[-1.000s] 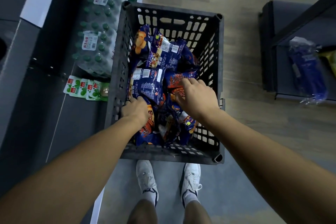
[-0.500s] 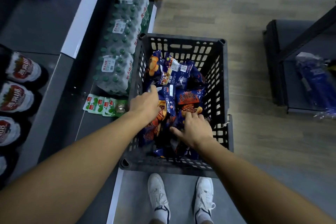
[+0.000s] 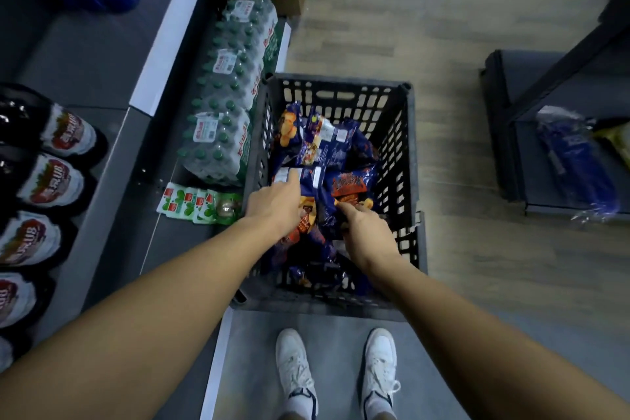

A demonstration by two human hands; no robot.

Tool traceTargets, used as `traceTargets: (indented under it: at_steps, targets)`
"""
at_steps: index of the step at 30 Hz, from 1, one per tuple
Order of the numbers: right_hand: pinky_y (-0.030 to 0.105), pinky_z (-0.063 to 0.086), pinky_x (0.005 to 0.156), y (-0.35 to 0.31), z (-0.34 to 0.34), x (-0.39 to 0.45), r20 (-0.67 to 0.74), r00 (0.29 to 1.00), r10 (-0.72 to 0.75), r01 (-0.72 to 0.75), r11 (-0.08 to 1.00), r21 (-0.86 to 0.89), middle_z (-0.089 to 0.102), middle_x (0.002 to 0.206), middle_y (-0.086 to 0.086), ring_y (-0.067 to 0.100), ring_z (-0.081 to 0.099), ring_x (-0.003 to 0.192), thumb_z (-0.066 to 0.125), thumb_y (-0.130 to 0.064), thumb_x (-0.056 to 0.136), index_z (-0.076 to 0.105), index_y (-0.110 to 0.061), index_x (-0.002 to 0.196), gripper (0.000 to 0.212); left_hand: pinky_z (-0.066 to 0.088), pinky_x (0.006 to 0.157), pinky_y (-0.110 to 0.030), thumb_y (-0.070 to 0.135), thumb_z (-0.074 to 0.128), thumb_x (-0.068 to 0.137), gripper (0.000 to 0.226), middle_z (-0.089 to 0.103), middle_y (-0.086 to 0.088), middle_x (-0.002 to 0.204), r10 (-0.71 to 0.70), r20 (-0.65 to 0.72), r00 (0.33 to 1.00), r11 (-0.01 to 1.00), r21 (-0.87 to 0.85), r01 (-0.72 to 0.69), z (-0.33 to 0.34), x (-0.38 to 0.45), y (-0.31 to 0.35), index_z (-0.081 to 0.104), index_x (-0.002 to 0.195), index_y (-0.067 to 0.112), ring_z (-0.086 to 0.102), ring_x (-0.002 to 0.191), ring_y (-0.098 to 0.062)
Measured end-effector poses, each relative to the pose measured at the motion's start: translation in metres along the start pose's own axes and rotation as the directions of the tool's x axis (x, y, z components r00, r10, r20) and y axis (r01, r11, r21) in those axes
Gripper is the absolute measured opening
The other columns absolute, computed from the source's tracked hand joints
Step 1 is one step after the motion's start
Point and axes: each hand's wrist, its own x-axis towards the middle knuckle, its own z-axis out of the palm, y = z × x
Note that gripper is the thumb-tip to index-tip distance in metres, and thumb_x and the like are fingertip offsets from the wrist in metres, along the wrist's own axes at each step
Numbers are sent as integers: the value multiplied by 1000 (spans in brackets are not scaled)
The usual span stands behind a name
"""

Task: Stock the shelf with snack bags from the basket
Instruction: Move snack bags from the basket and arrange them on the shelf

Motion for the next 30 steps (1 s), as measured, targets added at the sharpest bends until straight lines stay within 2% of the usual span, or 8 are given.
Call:
traceTargets:
  at_steps: [5, 9, 12, 15, 18, 22, 26, 30]
  targets:
    - [42, 53, 91, -21, -101, -8, -134, 986, -96, 92, 995, -36, 56, 134, 4, 26, 60, 111, 63, -2, 86, 41, -30, 148, 72, 53, 65, -37, 38, 63, 92, 55, 51, 2, 78, 19, -50, 999, 1000, -3, -20, -87, -19, 6, 30, 128, 14, 59, 74, -22]
    - [42, 51, 83, -48, -181, -21, -209, 965, -160, 136, 983, -127, 54, 135, 3, 32, 55, 112, 55, -5, 88, 39, -27, 143, 61, 46, 61, -35, 42, 64, 90, 53, 53, -3, 85, 26, -92, 995, 999, -21, -28, -172, -43, 3, 32, 121, 14, 57, 76, -24]
    - [43, 48, 80, -73, -231, -34, -251, 951, -181, 152, 980, -132, 61, 125, 12, 37, 55, 108, 54, -6, 86, 44, -14, 127, 43, 43, 58, -34, 42, 67, 88, 50, 57, -4, 91, 67, -124, 990, 996, -48, -74, -224, -64, 0, 34, 114, 16, 56, 74, -23]
    - [42, 49, 83, -98, -273, -49, -291, 924, -249, 210, 965, -158, 62, 121, 12, 36, 57, 108, 57, -9, 86, 54, -15, 125, 39, 43, 60, -33, 44, 68, 86, 49, 57, -2, 90, 96, -146, 985, 994, -44, -104, -265, -82, -5, 34, 111, 19, 55, 74, -23]
    - [39, 50, 87, -118, -303, -64, -331, 881, -339, 296, 939, -174, 62, 123, 8, 31, 59, 111, 65, -13, 85, 61, -19, 125, 40, 42, 59, -33, 43, 68, 86, 49, 55, -1, 86, 114, -165, 980, 992, -36, -121, -294, -95, -10, 34, 111, 19, 54, 71, -21]
    - [38, 51, 87, -138, -327, -78, -368, 851, -374, 304, 923, -235, 63, 124, 2, 25, 59, 111, 67, -18, 87, 59, -24, 128, 42, 45, 65, -34, 43, 69, 85, 64, 58, -3, 97, 129, -188, 974, 988, -61, -142, -316, -110, -17, 33, 131, 15, 60, 85, -25]
    - [40, 50, 85, -155, -342, -88, -372, 844, -387, 295, 913, -282, 61, 126, 0, 26, 58, 113, 62, -24, 88, 53, -27, 128, 41, 49, 71, -35, 46, 70, 81, 50, 61, -2, 100, 114, -217, 969, 983, -118, -142, -329, -125, -28, 40, 113, 22, 62, 86, -23]
    - [42, 49, 85, -171, -356, -94, -336, 831, -443, 346, 885, -312, 63, 121, -3, 25, 60, 110, 60, -29, 88, 50, -31, 122, 35, 50, 78, -35, 45, 73, 80, 55, 62, -2, 110, 44, -287, 957, 975, -197, -104, -344, -156, -39, 44, 120, 21, 61, 94, -23]
